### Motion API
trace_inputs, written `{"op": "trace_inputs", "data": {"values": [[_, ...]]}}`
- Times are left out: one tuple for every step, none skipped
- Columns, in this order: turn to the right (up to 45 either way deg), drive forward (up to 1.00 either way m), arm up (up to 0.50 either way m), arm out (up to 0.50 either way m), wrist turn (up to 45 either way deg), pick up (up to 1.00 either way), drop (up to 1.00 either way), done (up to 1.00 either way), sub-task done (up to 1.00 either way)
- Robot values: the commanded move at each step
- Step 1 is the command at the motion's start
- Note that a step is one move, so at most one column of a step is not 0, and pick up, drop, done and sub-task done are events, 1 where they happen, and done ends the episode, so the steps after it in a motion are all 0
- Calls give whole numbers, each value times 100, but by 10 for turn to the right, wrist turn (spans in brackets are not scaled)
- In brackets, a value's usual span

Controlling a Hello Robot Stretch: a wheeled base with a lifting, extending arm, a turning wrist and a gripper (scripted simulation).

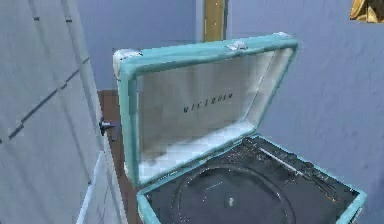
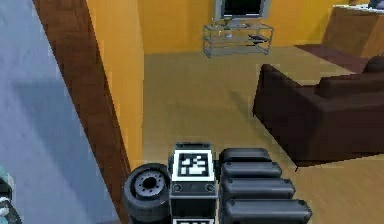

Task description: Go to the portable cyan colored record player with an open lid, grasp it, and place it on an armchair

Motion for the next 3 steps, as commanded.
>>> {"op": "trace_inputs", "data": {"values": [[0,100,0,0,0,0,0,0,0],[0,100,0,0,0,0,0,0,0],[30,0,0,0,0,0,0,0,0]]}}
